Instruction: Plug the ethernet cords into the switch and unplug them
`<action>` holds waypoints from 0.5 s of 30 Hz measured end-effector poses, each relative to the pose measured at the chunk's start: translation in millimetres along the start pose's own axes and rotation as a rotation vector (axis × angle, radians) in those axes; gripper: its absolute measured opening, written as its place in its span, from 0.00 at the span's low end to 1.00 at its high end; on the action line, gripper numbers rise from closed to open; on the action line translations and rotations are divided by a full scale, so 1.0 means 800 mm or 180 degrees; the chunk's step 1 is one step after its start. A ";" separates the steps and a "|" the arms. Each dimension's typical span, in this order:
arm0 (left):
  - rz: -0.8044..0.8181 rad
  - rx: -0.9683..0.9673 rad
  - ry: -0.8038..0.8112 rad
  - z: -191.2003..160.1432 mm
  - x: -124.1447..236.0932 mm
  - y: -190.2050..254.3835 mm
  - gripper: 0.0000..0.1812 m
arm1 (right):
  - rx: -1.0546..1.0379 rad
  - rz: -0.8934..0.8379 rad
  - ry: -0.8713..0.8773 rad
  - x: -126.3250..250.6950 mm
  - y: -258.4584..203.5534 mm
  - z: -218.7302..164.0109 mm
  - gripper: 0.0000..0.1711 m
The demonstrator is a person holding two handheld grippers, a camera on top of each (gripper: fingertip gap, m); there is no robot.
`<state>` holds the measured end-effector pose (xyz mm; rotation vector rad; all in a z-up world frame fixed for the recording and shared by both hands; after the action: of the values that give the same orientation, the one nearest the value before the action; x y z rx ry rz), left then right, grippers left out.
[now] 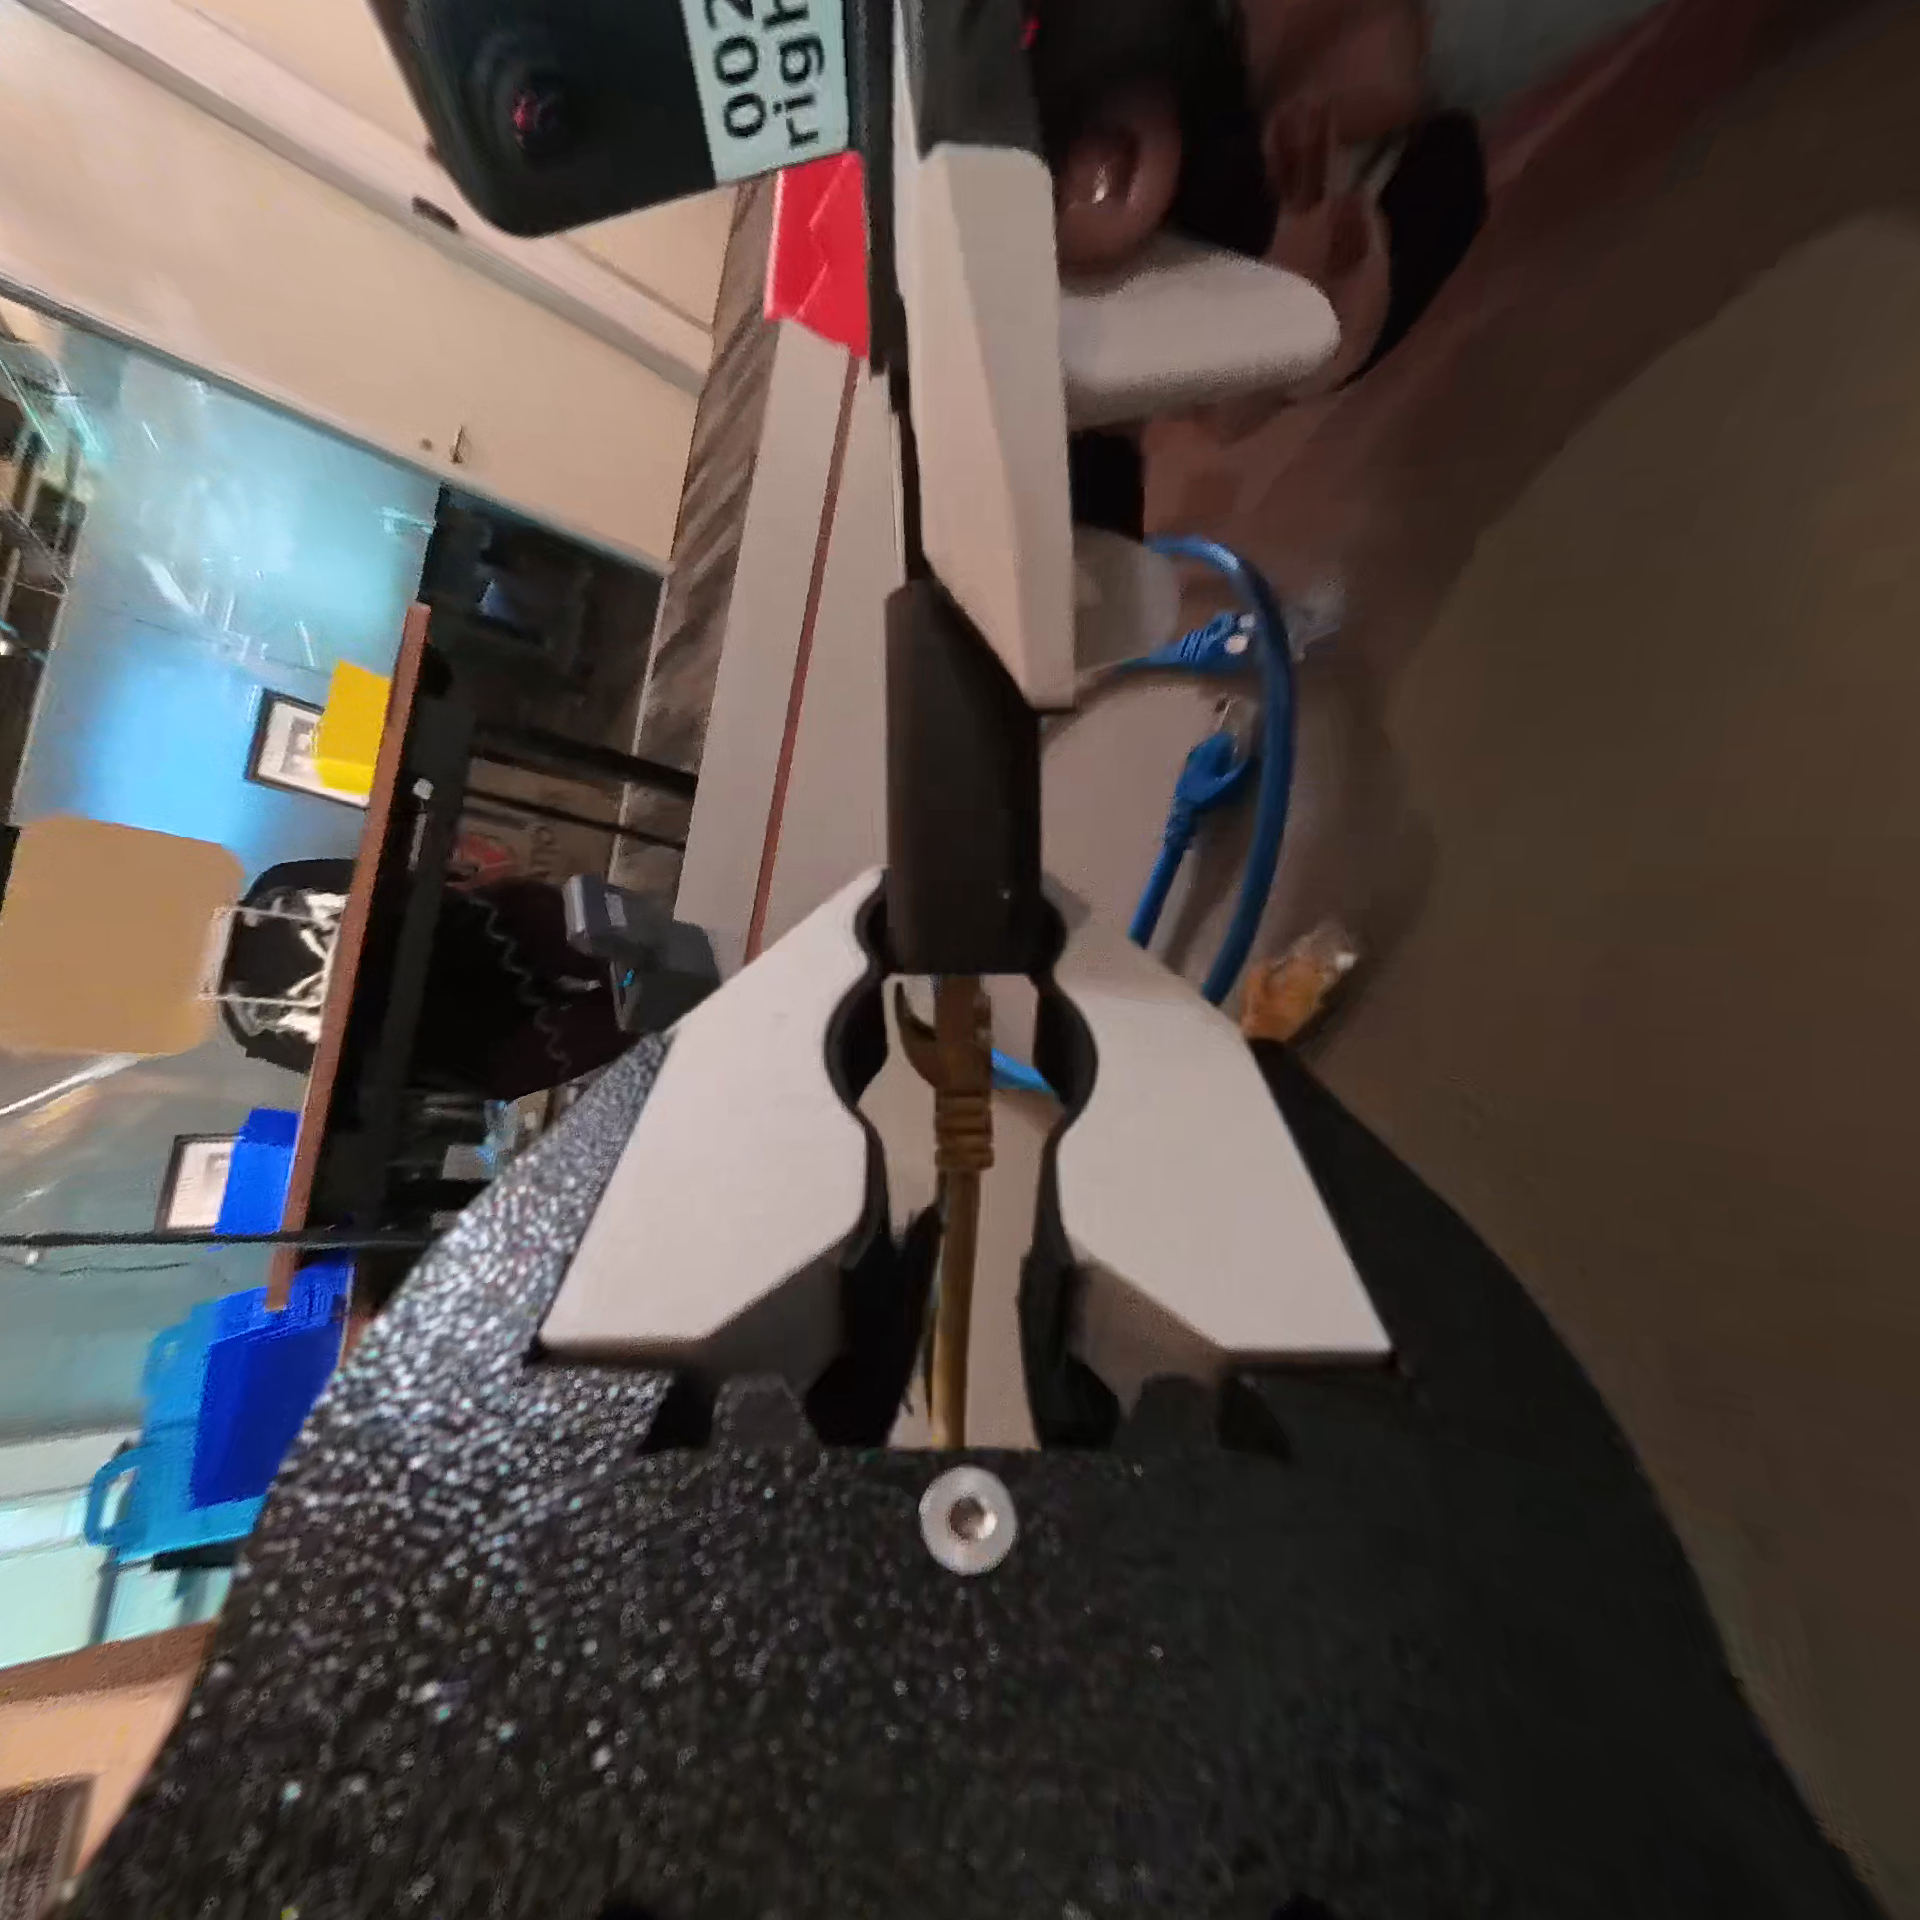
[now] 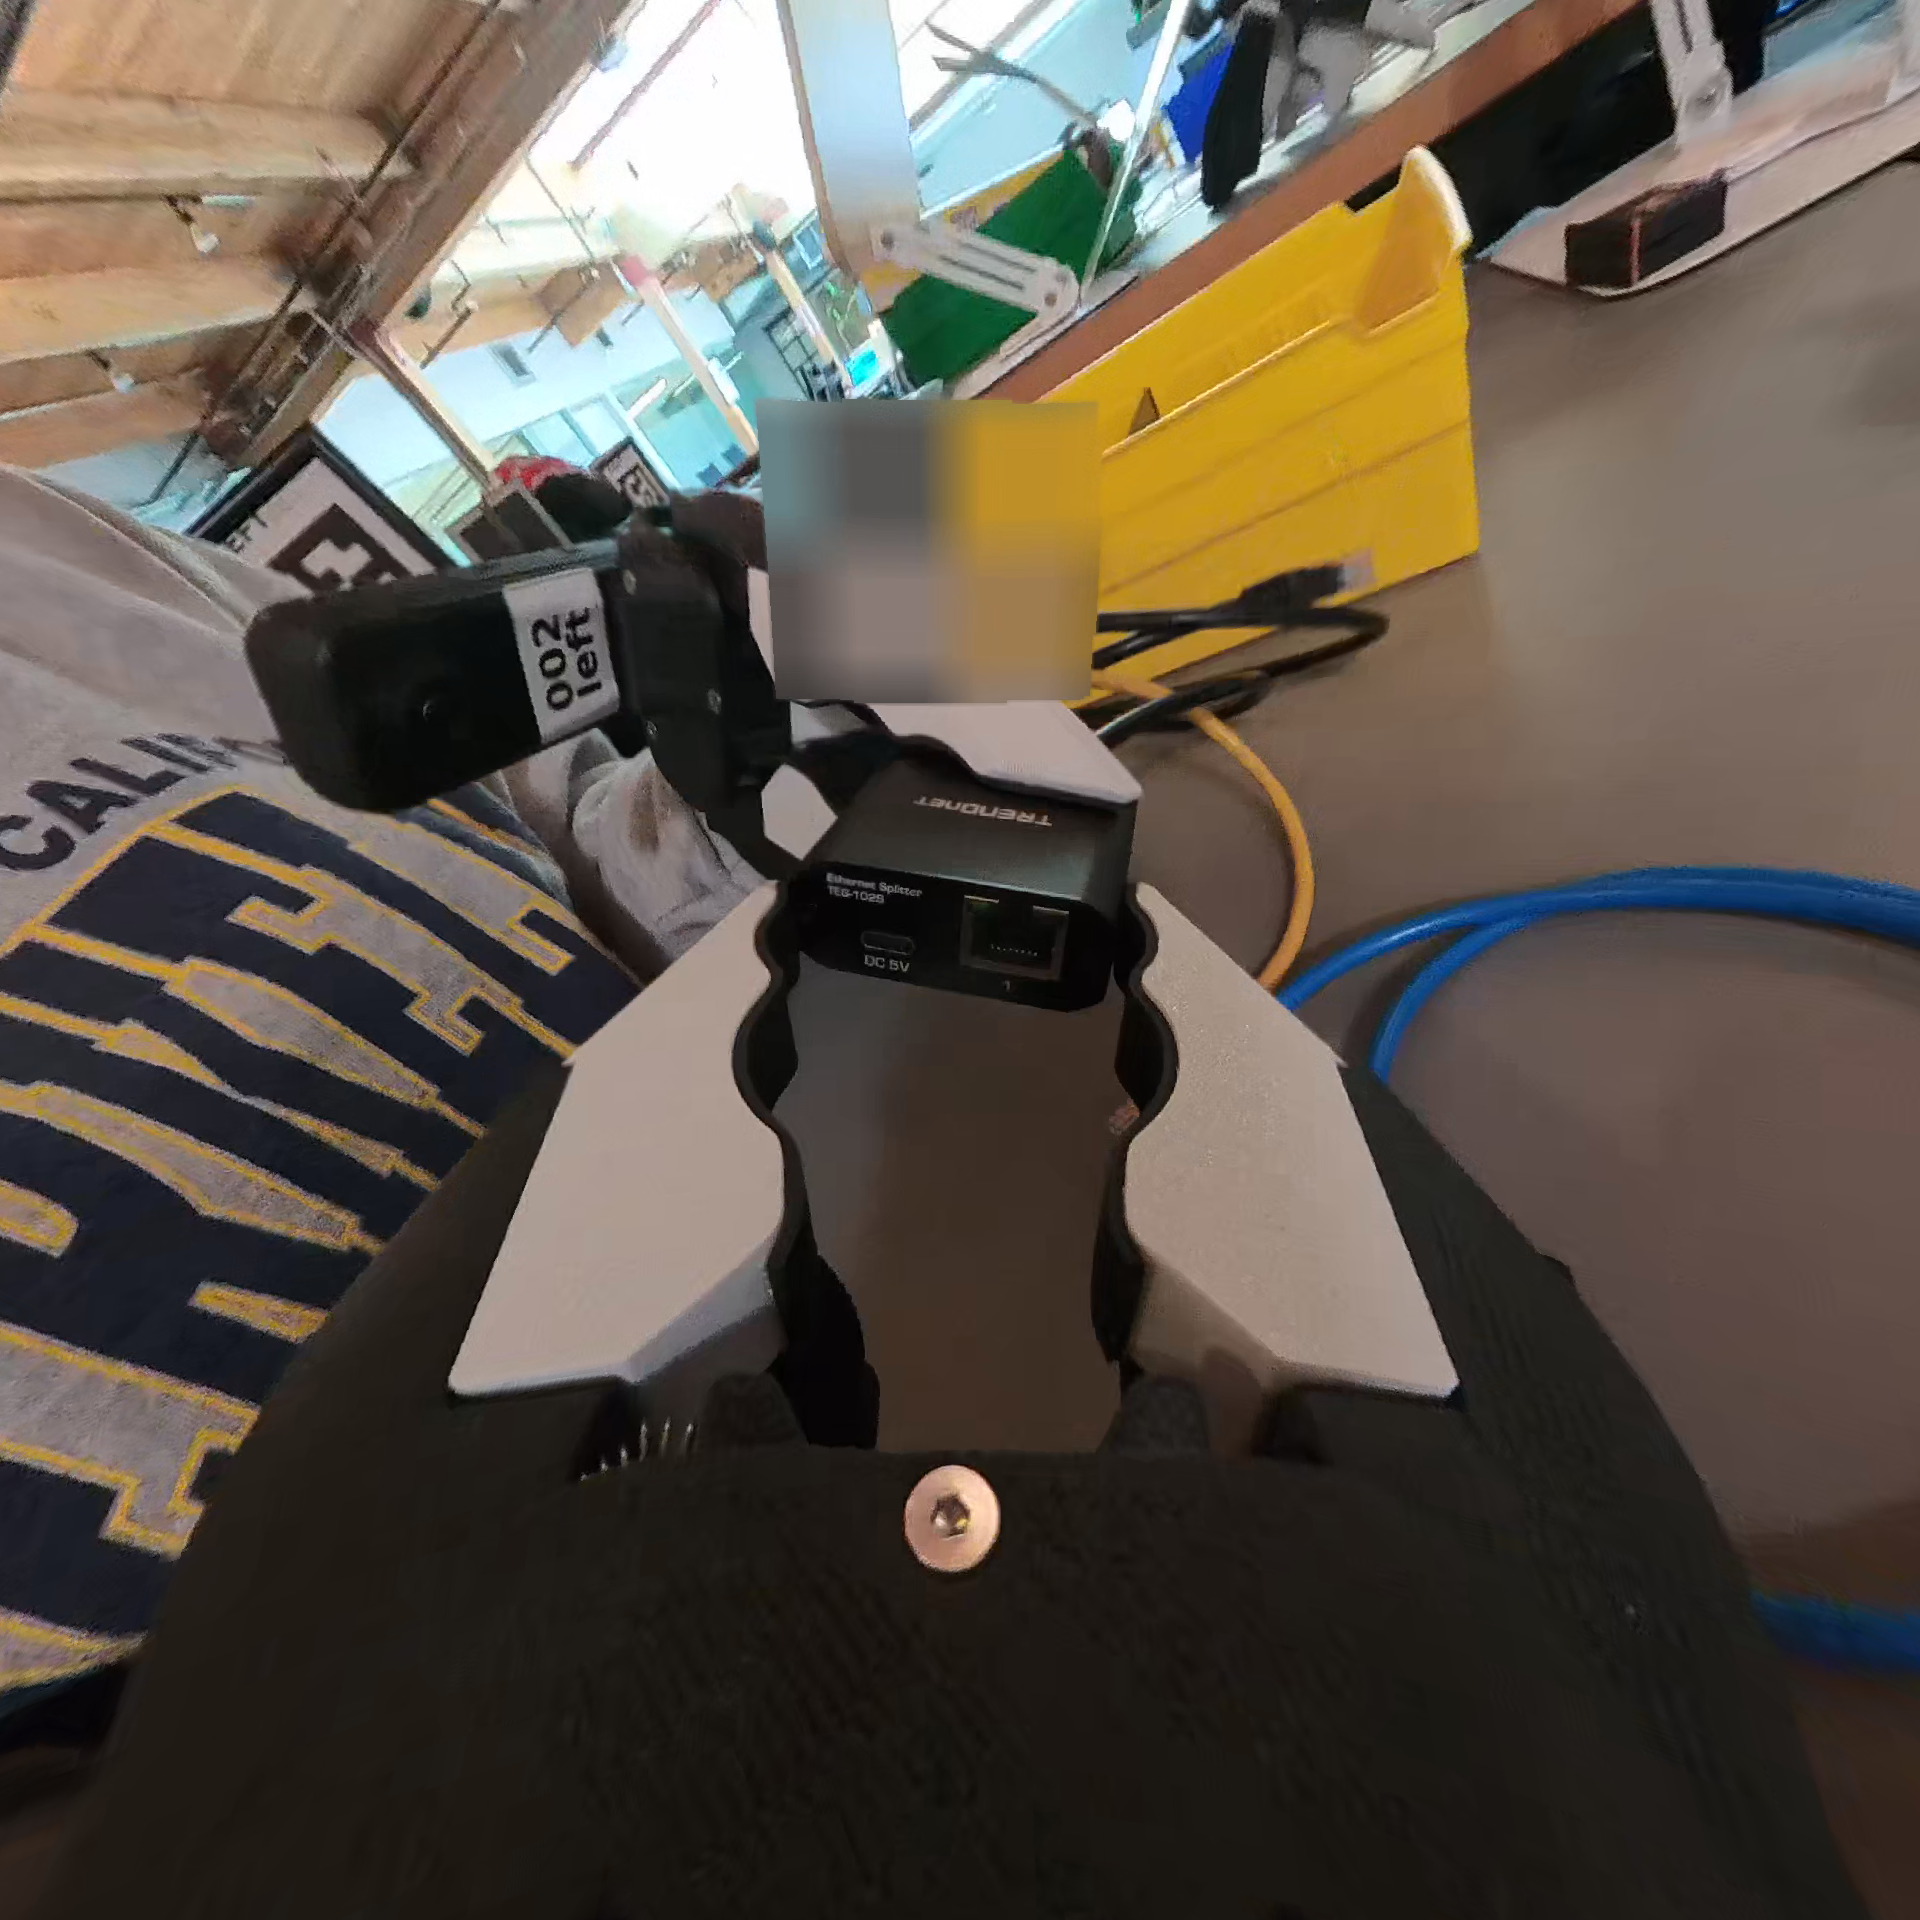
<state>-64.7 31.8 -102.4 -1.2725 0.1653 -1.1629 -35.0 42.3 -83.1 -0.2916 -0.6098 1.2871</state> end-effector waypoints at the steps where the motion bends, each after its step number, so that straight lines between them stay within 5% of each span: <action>1: 0.0020 0.0028 -0.0047 -0.003 -0.002 -0.002 0.12 | -0.0025 -0.0025 0.0045 -0.001 0.003 0.002 0.35; 7: 0.0562 0.0170 -0.0381 -0.046 -0.005 -0.038 0.12 | 0.0064 -0.0932 0.0203 0.030 0.032 0.022 0.34; 15: 0.1244 0.0088 -0.0425 -0.058 -0.008 -0.054 0.12 | 0.0372 -0.2236 -0.0946 0.082 0.049 0.007 0.24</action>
<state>-123.5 12.8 -87.7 -1.2228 0.2841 -0.7415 -59.8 114.5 -82.2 0.2095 -0.7946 0.6805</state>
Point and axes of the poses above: each gripper's, where its closed fingertips meet, x back along the fingers, z out of its top, y = z × x across the jaws, the point moved 1 cm from there along x, back along the fingers, and after that the axes turned 12 degrees about -y, right-handed, at the moved point
